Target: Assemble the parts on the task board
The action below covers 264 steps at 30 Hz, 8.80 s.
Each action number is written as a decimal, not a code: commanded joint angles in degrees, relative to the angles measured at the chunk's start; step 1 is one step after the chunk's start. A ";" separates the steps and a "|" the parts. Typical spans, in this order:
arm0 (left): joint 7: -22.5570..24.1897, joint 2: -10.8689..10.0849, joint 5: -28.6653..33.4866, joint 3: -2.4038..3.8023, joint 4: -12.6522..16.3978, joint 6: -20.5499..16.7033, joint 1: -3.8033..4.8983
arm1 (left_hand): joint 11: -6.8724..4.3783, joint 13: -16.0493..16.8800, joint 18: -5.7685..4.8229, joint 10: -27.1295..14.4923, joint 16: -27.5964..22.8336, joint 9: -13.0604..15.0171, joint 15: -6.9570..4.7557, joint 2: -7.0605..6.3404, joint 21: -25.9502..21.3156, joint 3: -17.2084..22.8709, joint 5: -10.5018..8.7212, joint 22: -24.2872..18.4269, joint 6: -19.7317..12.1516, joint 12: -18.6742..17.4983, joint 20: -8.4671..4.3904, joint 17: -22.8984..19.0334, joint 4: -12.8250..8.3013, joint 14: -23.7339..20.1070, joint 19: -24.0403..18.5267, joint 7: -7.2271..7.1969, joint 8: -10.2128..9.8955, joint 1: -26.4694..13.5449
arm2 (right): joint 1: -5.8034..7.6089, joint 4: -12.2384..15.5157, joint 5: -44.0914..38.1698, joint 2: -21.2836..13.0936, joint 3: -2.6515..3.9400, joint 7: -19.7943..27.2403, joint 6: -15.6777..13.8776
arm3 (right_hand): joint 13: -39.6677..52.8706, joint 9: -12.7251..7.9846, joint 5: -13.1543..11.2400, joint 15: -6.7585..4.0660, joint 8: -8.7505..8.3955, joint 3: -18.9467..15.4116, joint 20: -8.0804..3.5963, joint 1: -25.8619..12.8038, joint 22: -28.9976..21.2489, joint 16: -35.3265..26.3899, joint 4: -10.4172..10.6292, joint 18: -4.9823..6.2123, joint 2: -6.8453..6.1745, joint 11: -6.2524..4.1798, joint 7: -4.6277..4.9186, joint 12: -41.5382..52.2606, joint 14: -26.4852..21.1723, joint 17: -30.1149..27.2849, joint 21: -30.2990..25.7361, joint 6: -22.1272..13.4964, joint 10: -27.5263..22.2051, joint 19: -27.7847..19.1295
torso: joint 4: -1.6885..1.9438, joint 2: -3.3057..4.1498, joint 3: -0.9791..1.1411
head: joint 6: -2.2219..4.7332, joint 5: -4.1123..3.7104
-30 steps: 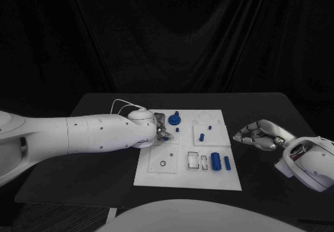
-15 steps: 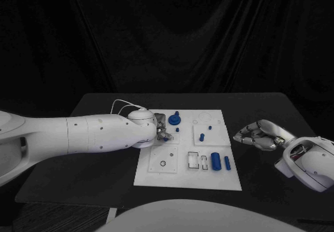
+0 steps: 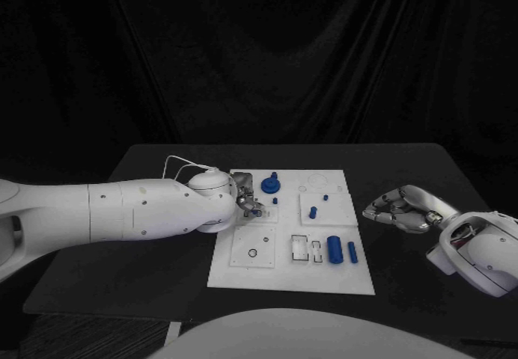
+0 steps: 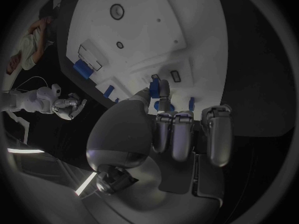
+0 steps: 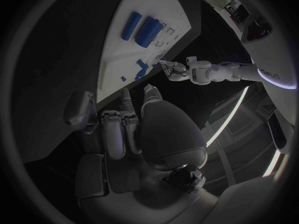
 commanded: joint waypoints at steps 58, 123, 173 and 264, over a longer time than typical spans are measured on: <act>0.70 1.65 -8.52 0.04 -1.67 -4.73 -4.00 | -0.08 15.08 0.16 6.15 0.15 1.29 -0.09 0.38 -0.28 -1.29 -3.40 13.20 -1.45 0.20 -0.18 15.09 3.02 5.95 3.88 0.32 0.46 -3.03 | -0.19 0.32 -0.08 -0.18 0.03 -0.11 -1.20 | 14.91 -0.12 0.92 -0.04 0.37 -0.17 -0.04 0.89 7.41 -0.25 -0.25 1.15 0.06 -0.08 -0.22 -0.19 5.10 12.72 -0.42 0.09 6.09 -0.25 | -0.01 -0.02 0.00 | 0.00 -0.15; 2.45 2.04 -8.49 0.04 -2.76 -1.76 -4.67 | -1.42 15.08 0.17 6.15 0.15 21.06 -1.13 1.10 -0.41 -4.33 -4.29 13.21 -3.65 0.20 -1.12 15.09 3.15 5.95 3.92 -1.43 10.81 -8.94 | -0.23 0.31 -0.08 -0.29 0.03 -0.15 -1.03 | 14.91 -0.22 2.61 -0.08 0.36 -0.03 -0.07 1.65 7.45 -0.24 -0.29 1.15 -0.02 -0.12 -0.25 -0.19 5.11 12.73 -0.59 0.24 6.09 -0.20 | -0.01 0.02 0.00 | 0.00 -0.06; -1.38 11.62 20.02 0.12 -17.52 38.66 11.81 | 2.37 15.08 0.01 6.15 0.15 3.44 2.24 5.80 0.84 -16.39 0.00 13.43 -6.46 0.20 2.03 15.09 2.86 5.95 3.83 2.84 -5.98 -2.08 | -0.22 0.48 -0.08 -0.20 0.03 0.00 -1.06 | 14.91 -0.25 3.07 -0.09 0.36 -0.10 -0.08 1.71 7.49 -0.19 -0.20 1.13 -0.16 -0.11 -0.24 -0.19 5.13 12.78 -0.54 0.30 6.09 -0.13 | -0.06 0.00 0.01 | 0.00 0.15; -2.55 19.21 23.73 0.12 -30.79 35.99 5.06 | -1.07 15.08 0.13 6.15 0.15 0.07 -0.81 3.29 0.05 -10.24 7.25 13.25 1.57 0.20 -0.80 15.09 -1.18 5.95 3.92 -0.96 0.48 4.82 | -0.23 0.34 -0.08 0.24 0.03 -0.67 -0.85 | 14.91 -0.34 3.59 -0.07 0.37 0.08 -0.08 2.33 7.01 -1.07 -0.22 1.48 -0.17 -0.14 -0.29 -0.19 4.60 11.71 -2.44 0.48 6.09 -1.03 | 0.01 -0.03 0.02 | 0.00 0.65</act>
